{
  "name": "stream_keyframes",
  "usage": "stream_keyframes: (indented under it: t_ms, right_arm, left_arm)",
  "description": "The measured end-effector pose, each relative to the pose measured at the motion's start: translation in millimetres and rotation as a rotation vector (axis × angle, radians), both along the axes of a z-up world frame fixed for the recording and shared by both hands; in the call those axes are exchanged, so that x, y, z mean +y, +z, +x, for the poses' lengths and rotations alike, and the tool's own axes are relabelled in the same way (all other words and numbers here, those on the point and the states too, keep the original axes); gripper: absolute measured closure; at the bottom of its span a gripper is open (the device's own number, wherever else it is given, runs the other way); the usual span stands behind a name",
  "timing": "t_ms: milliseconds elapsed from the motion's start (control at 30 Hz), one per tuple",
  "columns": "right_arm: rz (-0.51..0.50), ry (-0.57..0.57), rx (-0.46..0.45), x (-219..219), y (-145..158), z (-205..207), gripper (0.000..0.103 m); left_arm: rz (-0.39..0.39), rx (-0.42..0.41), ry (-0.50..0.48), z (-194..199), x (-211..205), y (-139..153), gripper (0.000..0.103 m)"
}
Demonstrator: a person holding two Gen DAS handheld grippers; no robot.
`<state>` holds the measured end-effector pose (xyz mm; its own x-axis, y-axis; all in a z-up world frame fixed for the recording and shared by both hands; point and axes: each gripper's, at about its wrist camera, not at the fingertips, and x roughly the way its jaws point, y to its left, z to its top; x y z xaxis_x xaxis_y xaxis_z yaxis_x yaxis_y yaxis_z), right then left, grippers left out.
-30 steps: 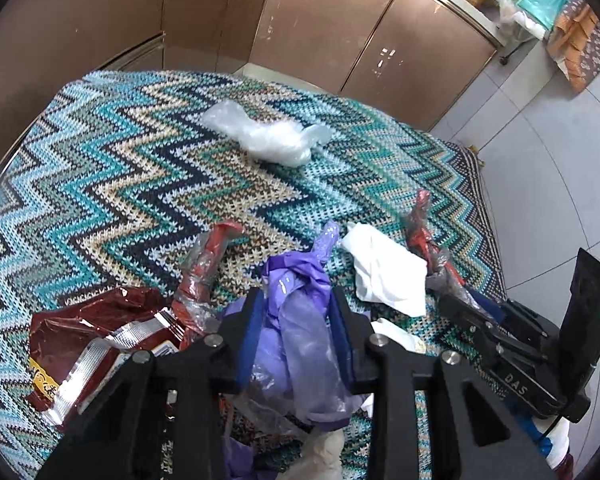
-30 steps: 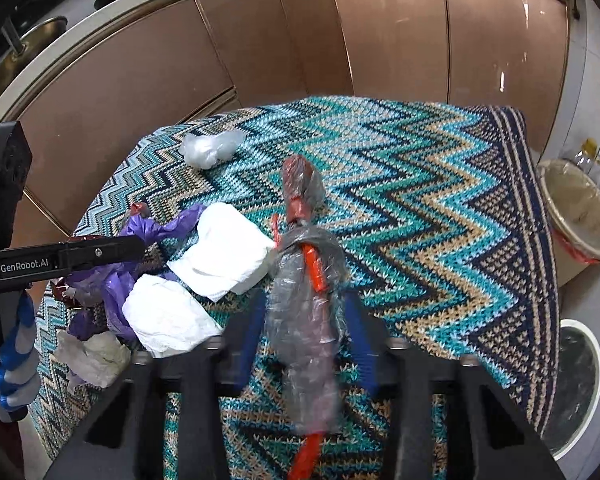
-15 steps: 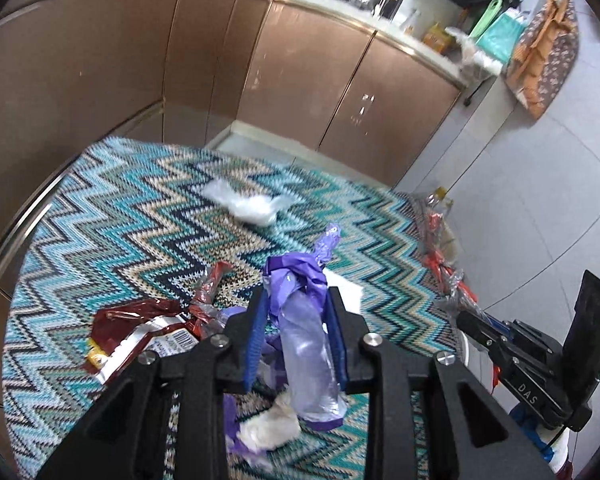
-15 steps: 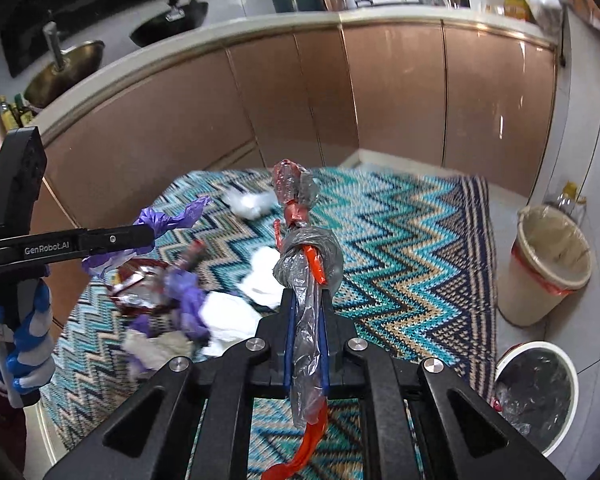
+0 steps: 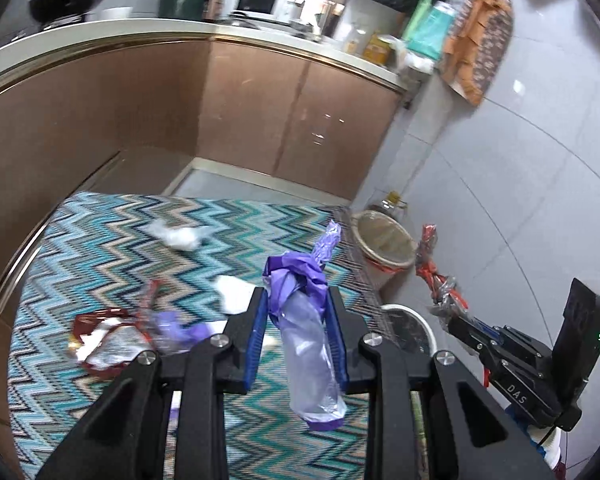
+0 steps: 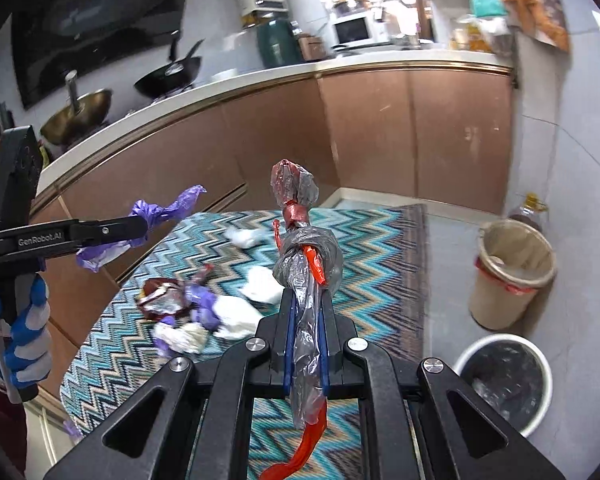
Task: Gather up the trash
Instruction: 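Carry both items over the white bin and open both grippers to drop them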
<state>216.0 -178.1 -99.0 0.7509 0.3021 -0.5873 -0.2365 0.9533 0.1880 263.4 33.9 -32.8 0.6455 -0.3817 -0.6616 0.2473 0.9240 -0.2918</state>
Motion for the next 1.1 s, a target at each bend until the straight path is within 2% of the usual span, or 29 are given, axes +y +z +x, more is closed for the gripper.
stream_keyframes:
  t_ms: [167, 400, 600, 833, 900, 967, 1100]
  right_arm:
    - [0.0, -0.131, 0.02, -67, -17, -11, 0.093]
    - [-0.007, -0.304, 0.115, -150, -71, -8, 0.093]
    - [0.0, -0.413, 0.207, -207, -117, 5, 0.093]
    - [-0.004, -0.451, 0.276, -237, -153, 29, 0.089]
    - [-0.003, -0.456, 0.291, -243, -161, 33, 0.082]
    - [-0.013, -0.46, 0.299, -245, -166, 38, 0.069]
    - [-0.022, -0.474, 0.313, -249, -174, 40, 0.065]
  left_arm:
    - [0.027, 0.04, -0.106, 9, -80, -11, 0.076]
    - [0.079, 0.15, -0.287, 36, -223, -64, 0.076]
    - [0.122, 0.217, -0.371, 56, -307, -111, 0.076]
    - [0.128, 0.316, -0.388, 83, -359, -158, 0.073]
    - [0.116, 0.345, -0.388, 90, -367, -170, 0.072]
    - [0.108, 0.359, -0.389, 94, -371, -177, 0.071]
    - [0.091, 0.376, -0.391, 95, -374, -185, 0.07]
